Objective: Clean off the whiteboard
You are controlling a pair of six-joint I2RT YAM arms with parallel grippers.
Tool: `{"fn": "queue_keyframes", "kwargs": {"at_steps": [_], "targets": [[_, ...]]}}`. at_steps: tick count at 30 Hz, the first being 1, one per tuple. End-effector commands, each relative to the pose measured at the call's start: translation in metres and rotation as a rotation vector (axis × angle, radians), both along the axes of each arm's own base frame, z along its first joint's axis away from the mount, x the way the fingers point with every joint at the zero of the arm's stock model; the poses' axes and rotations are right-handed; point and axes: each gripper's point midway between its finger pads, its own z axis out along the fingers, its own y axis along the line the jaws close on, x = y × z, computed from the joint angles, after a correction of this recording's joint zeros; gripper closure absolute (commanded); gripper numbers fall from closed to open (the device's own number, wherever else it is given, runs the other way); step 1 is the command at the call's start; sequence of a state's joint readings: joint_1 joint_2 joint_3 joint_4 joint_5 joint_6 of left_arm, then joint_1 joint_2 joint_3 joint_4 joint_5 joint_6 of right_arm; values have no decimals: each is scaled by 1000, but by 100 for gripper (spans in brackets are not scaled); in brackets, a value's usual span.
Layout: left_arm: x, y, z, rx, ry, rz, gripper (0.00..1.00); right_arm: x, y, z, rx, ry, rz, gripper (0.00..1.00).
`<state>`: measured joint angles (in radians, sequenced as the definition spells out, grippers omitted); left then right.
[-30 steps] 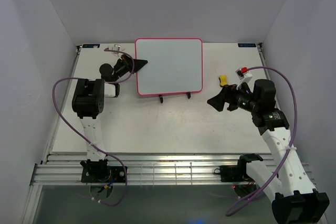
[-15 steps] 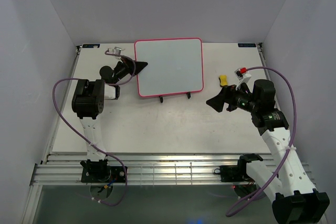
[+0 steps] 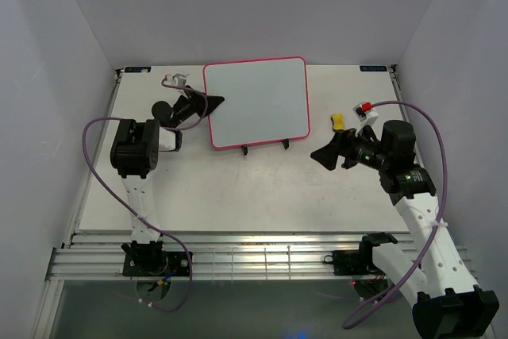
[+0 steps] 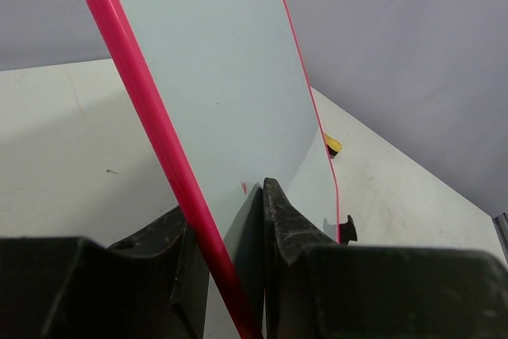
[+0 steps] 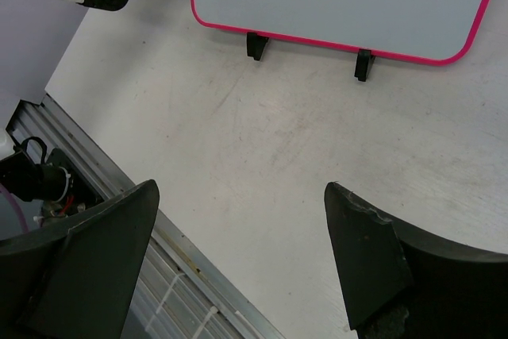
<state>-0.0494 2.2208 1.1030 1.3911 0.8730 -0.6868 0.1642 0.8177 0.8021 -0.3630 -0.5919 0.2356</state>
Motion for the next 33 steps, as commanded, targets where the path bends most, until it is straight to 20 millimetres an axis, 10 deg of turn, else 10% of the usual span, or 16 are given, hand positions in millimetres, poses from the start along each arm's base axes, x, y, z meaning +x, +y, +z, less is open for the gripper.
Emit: {"fn": "queue_keyframes", "kwargs": {"at_steps": [1,17,33], "targets": [[2,18,10,249,-580,104,100,-1,5,10,21,-50,33,10],[-21,22,-16,277,-517,130,100,-2,9,7,36,-51,43,10],[-43,1,-24,285,-515,10,50,-7,10,6,33,-58,58,10]]}}
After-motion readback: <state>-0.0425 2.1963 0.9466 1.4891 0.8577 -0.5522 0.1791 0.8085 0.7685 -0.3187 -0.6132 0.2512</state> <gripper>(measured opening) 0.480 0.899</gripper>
